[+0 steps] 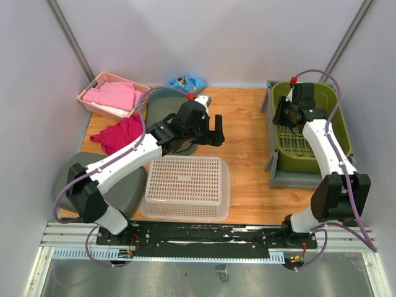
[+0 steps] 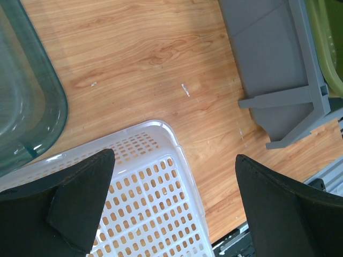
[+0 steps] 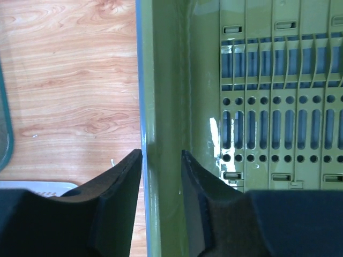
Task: Turn the large container upside down
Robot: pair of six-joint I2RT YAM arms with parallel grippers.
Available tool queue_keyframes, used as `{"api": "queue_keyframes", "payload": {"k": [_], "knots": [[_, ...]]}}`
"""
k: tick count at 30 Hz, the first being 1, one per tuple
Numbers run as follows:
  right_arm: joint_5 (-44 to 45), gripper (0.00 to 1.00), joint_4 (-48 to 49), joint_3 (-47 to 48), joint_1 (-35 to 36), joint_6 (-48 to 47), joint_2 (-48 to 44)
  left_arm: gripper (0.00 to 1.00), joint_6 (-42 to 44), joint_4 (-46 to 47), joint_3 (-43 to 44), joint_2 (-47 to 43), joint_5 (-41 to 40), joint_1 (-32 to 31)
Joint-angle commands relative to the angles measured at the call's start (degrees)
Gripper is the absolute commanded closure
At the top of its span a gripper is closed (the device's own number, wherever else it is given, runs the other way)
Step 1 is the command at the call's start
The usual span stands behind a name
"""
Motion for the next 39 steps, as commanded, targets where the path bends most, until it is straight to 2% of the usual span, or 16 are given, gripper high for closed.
{"api": "queue_keyframes", "payload": {"k": [1,5,8,9,13,15,26,33,39], "knots": [[2.01,0.59,-0.47,0.74,-0.51,-1.28,-1.49,0.01,-0.21,1.68,0.06,-0.57,0.75,-0.67],[-0.91,0.55,-0.18,0.72,-0.48,-0.68,0.69,0.01,-0.12,1.66,-0.11,-0.73,0.84,-0.76],[-1.49,0.60,0.41,0.62,-0.55,-0.25,1.99,0.01,-0.34,1.61,-0.41,-1.03,0.78,-0.85],[-1.33,0.64,0.42,0.76,-0.55,-0.26,2.53,0.01,-0.38,1.63,-0.55,-1.10,0.82,-0.89],[-0.82,0.93,0.30,1.29,-0.55,-0.16,1.79,0.01,-0.38,1.58,-0.81,-1.62,0.47,-1.02],[0.12,0.99,0.21,1.51,-0.55,-0.24,0.22,0.01,-0.30,1.58,-0.92,-1.78,0.28,-1.03],[2.69,0.99,-2.79,8.53,-0.55,0.07,-13.18,0.01,-0.20,1.68,-0.61,-1.50,-0.87,-1.03],[-7.11,0.99,-1.01,15.35,-0.38,1.30,-20.40,0.01,-0.73,-0.40,0.57,-2.06,-3.26,0.20],[-14.85,0.99,2.09,19.56,0.10,5.33,-21.97,0.01,-4.07,1.32,-1.81,-8.03,-1.66,5.55]]}}
